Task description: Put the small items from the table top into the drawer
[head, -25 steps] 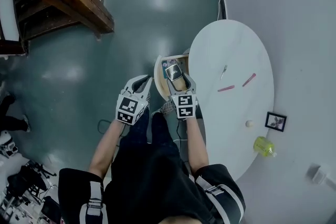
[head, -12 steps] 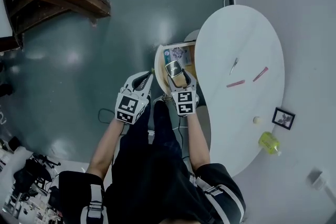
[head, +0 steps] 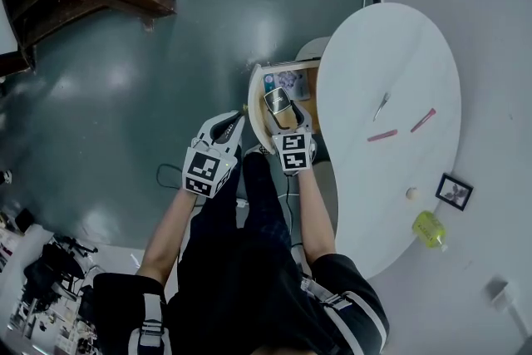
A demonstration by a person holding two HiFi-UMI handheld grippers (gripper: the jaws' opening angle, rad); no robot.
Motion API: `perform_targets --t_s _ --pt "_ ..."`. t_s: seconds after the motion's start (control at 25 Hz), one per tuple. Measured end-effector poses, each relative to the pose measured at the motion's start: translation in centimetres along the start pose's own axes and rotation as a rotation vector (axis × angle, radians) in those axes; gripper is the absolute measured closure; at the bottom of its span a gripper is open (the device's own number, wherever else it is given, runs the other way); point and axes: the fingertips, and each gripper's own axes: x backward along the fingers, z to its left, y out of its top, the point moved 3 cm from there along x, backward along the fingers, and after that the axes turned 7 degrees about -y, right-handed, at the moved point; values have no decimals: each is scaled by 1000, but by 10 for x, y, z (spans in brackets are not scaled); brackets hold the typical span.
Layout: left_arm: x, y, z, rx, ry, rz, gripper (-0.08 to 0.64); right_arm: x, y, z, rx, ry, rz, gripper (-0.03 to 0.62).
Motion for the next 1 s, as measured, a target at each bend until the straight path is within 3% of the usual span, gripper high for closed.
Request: perform_targets --t_s 0.6,1.0 --pt "0 -16 6 36 23 17 540 -73 -11 -11 32 0 94 308" --pt "-3 -31 16 65 46 27 540 -100 -20 -16 -10 20 160 308"
